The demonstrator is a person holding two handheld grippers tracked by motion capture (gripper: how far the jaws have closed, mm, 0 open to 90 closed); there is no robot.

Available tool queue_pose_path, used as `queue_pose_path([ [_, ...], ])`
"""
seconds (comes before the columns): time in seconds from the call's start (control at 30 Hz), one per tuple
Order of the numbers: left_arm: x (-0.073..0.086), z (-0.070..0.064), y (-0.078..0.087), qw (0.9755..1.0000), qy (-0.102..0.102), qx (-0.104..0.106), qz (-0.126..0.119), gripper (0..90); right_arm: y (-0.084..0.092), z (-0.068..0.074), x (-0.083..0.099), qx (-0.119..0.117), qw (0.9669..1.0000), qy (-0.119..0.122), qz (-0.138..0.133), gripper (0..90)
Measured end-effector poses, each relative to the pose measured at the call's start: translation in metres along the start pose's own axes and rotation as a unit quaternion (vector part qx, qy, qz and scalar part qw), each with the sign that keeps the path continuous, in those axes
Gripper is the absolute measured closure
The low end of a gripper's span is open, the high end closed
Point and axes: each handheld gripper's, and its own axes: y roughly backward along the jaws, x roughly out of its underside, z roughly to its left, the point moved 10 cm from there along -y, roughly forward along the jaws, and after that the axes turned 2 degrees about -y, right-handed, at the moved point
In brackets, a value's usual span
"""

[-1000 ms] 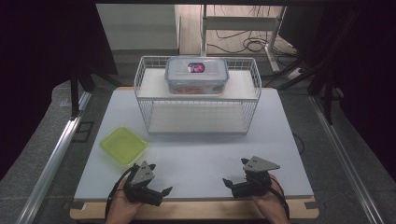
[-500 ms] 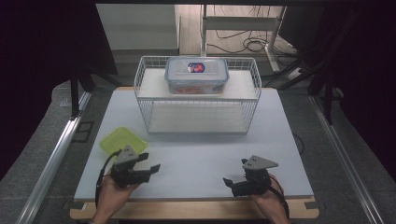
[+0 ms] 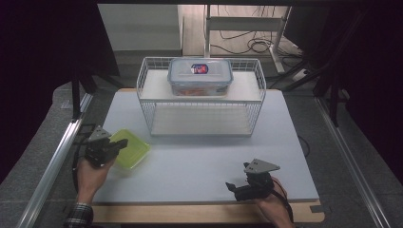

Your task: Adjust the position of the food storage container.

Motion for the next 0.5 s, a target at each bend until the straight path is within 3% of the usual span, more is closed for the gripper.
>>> queue_pose_path([
  [0.03,0.0,0.0,0.0,1.0,0.0,0.0,0.0,89.7,0.0,0.0,0.0,0.0,1.0,0.0,0.0,4.5],
  [0.07,0.001,0.015,-0.001,0.9999,0.009,-0.014,0.0,89.7,-0.001,0.001,0.001,0.0,1.0,0.004,0.002,4.6],
  [0.1,0.001,0.015,-0.001,0.9999,0.009,-0.014,0.0,89.7,-0.001,0.001,0.001,0.0,1.0,0.004,0.002,4.6],
  [0.13,0.004,0.032,-0.004,0.9993,0.017,-0.033,0.004,89.7,-0.002,0.001,0.002,-0.001,1.0,0.005,0.005,4.8],
  [0.27,0.008,0.057,-0.011,0.9977,0.03,-0.06,0.011,89.7,-0.004,0.003,0.003,-0.003,0.9998,0.015,0.008,4.9],
  [0.3,0.008,0.057,-0.011,0.9977,0.03,-0.06,0.011,89.7,-0.004,0.003,0.003,-0.003,0.9998,0.015,0.008,4.9],
  [0.33,0.011,0.069,-0.014,0.9964,0.036,-0.076,0.014,89.7,-0.005,0.003,0.003,-0.003,0.9998,0.015,0.01,4.9],
  [0.5,0.02,0.087,-0.021,0.9937,0.05,-0.097,0.025,89.7,-0.006,0.003,0.004,-0.002,0.9998,0.018,0.011,4.9],
])
